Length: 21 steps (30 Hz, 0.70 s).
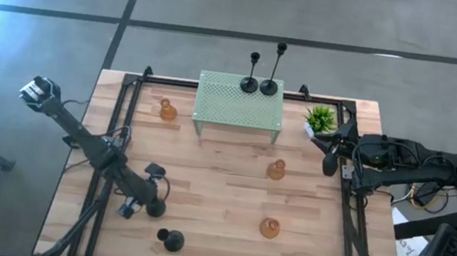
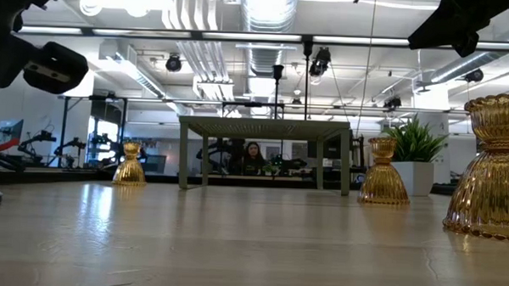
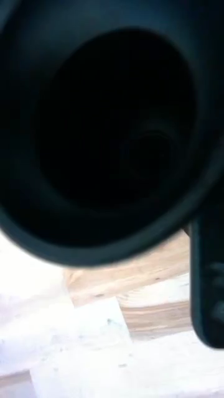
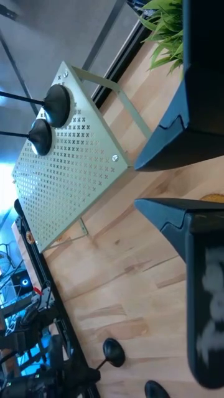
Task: Pick & Place candle stick holders
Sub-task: Put the top black candle holder on the shelf aligned with the other black candle holders
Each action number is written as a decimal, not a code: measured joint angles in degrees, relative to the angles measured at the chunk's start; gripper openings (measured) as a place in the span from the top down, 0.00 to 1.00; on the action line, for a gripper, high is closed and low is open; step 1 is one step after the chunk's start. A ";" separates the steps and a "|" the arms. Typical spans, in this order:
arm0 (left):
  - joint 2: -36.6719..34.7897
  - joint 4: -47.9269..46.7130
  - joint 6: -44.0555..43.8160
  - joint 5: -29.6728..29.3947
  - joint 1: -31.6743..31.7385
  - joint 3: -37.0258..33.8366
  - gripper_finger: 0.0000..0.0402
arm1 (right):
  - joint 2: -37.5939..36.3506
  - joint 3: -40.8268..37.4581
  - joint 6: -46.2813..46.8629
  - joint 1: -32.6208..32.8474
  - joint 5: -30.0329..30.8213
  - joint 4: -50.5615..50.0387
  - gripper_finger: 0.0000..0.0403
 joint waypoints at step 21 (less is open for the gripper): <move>-6.10 0.11 -8.05 -15.23 13.31 14.23 0.96 | 0.02 0.00 0.01 0.00 0.00 0.00 0.76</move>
